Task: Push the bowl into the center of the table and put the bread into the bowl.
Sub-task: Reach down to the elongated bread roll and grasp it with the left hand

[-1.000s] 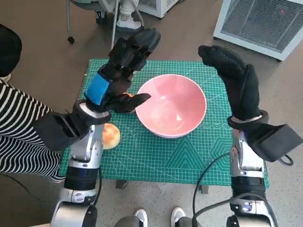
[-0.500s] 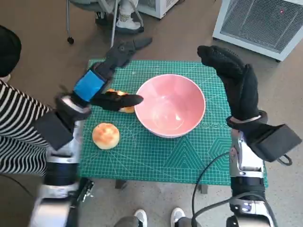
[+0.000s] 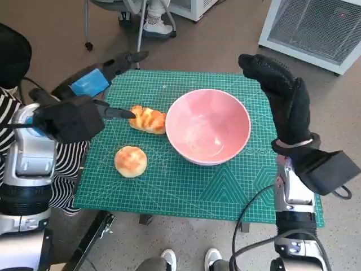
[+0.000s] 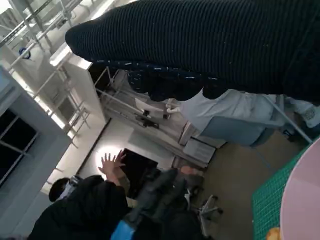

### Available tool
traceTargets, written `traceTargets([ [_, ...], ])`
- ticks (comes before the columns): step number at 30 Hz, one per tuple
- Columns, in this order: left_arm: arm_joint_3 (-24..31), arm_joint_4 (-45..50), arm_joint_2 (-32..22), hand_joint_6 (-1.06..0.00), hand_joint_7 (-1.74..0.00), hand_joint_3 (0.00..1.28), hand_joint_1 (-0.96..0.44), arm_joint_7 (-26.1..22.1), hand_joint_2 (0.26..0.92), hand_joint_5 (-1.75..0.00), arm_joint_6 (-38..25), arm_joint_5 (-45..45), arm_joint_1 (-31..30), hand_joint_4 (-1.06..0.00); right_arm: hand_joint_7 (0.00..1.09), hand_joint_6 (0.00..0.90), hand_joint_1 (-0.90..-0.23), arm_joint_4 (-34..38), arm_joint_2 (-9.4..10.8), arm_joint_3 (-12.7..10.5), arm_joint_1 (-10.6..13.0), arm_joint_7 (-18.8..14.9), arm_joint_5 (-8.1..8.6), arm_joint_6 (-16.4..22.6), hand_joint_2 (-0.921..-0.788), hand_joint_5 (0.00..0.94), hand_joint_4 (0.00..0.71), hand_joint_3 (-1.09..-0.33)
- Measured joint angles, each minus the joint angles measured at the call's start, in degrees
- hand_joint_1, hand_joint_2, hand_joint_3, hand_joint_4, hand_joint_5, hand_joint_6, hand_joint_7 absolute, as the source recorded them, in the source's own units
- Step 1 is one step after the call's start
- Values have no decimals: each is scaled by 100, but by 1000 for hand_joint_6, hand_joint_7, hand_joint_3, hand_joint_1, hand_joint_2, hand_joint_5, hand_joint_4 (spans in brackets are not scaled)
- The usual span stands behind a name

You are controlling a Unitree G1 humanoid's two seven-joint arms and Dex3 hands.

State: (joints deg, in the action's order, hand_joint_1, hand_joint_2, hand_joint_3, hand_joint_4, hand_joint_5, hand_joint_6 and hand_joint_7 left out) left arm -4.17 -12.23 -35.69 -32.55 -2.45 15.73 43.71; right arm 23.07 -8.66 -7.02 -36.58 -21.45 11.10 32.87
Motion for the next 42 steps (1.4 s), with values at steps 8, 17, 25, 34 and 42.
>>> traceTargets([
  [8, -369, -377, 13, -201, -73, 23, 92, -9, 725, -3, 10, 223, 205, -89, 598, 65, -813, 61, -7, -2, 0, 46, -6, 66, -921, 10, 227, -731],
  [17, -701, -1181, 140, -223, -61, 29, 55, -48, 735, -2, 39, 368, 630, -93, 594, 64, -811, 97, -18, -1, 1, 79, -10, 113, -921, 9, 228, -738],
  [25, -1081, -2121, 422, -232, -48, 35, 63, -40, 741, -1, 79, 646, 1072, -94, 590, 62, -813, 129, -28, -2, 4, 99, -10, 132, -921, 7, 227, -744],
  [34, -1503, -3526, 757, -251, -41, 38, 37, 224, 739, -6, 206, 1073, 1638, -109, 585, 67, -818, 136, -39, -4, 16, 118, -11, 135, -921, 7, 230, -744],
  [42, -1806, -4533, 954, -273, -35, 35, -13, 522, 732, -4, 323, 1387, 1971, -117, 580, 71, -819, 63, -39, -4, 84, 161, -10, 91, -921, 7, 231, -743],
])
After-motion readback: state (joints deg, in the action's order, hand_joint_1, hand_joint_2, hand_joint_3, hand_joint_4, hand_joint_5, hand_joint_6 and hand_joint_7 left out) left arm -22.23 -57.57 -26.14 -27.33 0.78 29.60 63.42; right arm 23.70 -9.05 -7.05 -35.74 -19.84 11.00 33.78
